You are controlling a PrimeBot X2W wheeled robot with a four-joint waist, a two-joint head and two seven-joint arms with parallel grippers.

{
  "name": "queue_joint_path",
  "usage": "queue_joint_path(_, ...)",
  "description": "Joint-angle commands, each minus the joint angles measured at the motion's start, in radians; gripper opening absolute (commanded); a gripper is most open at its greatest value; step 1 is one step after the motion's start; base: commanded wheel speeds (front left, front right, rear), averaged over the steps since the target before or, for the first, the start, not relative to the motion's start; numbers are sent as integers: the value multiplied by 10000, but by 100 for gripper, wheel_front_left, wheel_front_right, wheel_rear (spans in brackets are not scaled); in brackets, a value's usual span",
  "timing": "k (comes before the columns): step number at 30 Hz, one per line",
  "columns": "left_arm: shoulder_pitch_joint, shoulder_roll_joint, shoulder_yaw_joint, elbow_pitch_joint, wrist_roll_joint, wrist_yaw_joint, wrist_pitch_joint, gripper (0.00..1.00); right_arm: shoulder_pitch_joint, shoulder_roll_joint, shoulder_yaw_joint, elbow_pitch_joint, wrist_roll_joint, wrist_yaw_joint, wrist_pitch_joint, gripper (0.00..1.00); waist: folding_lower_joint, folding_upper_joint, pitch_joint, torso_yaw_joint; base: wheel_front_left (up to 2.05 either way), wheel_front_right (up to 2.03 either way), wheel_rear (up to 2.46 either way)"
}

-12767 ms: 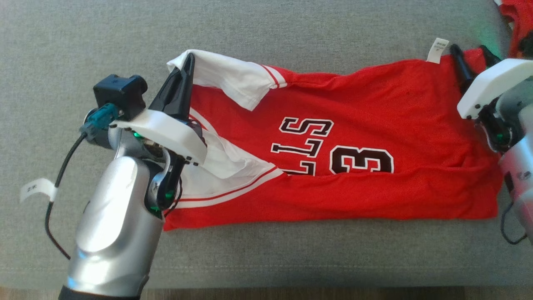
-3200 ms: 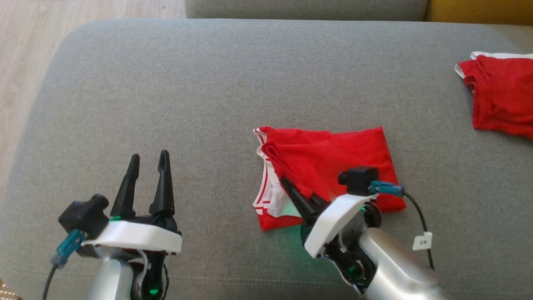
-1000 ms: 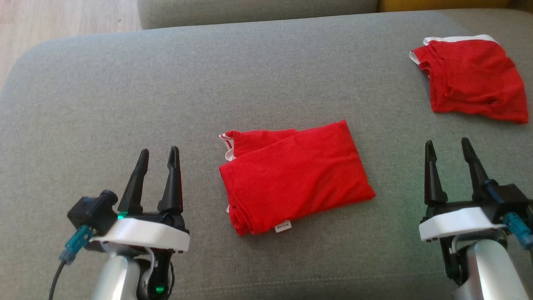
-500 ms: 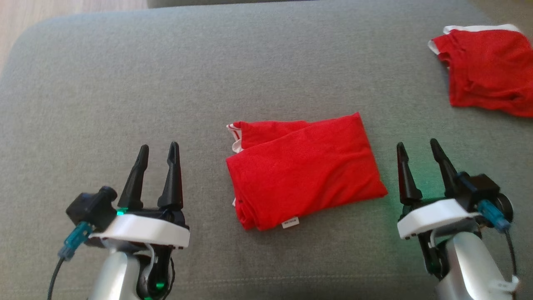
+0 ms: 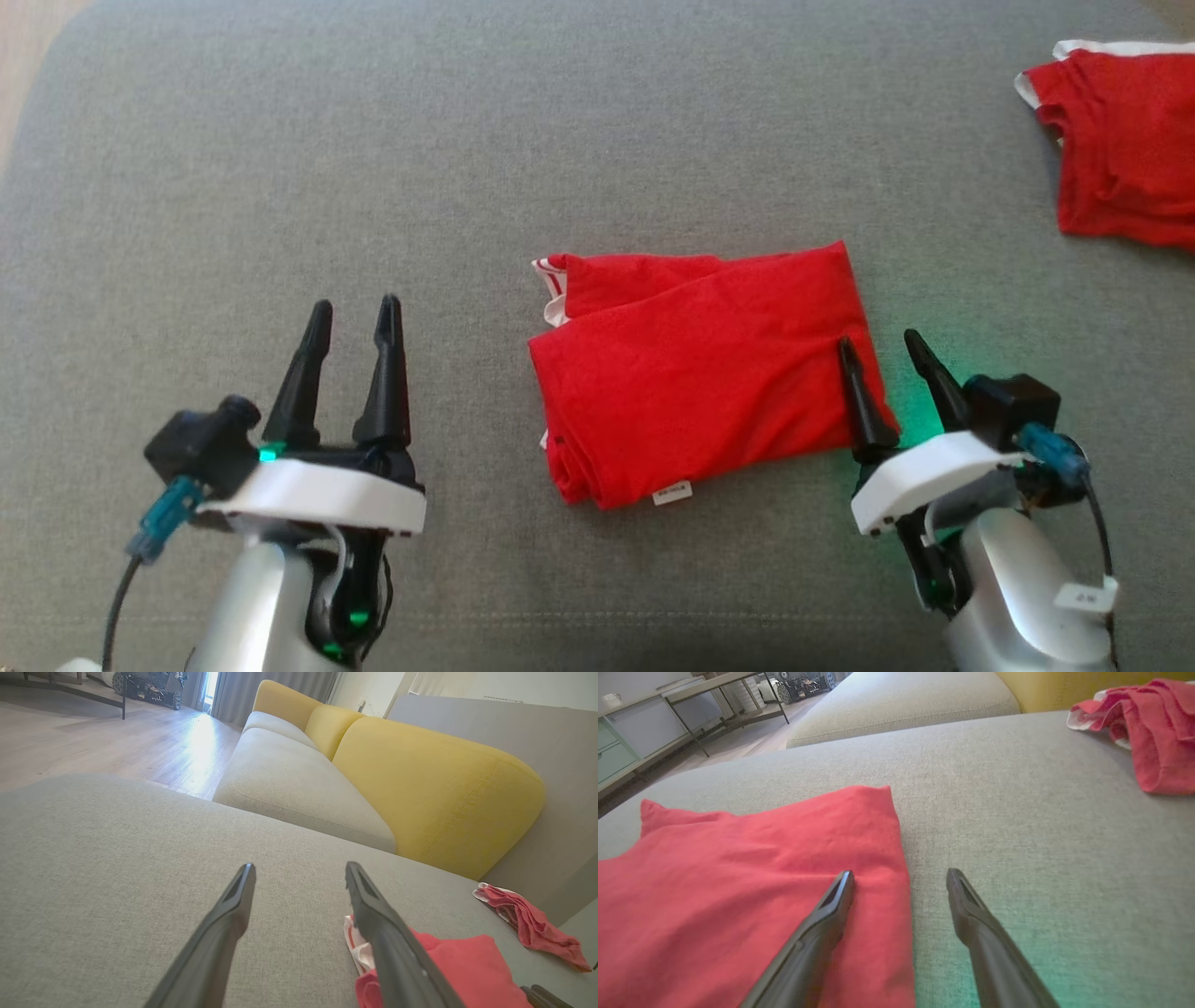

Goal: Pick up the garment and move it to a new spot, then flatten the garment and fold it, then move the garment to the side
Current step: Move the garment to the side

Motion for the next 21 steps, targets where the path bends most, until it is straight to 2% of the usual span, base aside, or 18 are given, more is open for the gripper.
queue_joint_path(1,-485,60,253,-320,-89,30,-78,100,-440,-22,230,-135,105,21,35,100,0,0,117,61,0,0,0)
queue_joint_path(4,-603,60,189,-379,-108,22,-78,100,-677,-22,338,185,180,21,153,100,0,0,290,160,0,0,0)
queue_joint_path(8,-723,60,287,-476,-234,156,-78,100,-943,-22,982,788,371,21,710,100,0,0,465,259,0,0,0)
queue_joint_path(9,-740,60,285,-473,-225,154,-78,100,-991,-22,1032,907,340,21,810,80,0,0,479,272,0,0,0)
queue_joint_path(11,-763,60,267,-458,-213,151,-78,100,-1105,-67,1015,1045,238,21,834,0,0,0,490,289,0,0,0)
queue_joint_path(21,-779,60,301,-460,-191,127,-78,100,-1718,-703,826,783,-698,21,206,0,0,0,389,144,0,0,0)
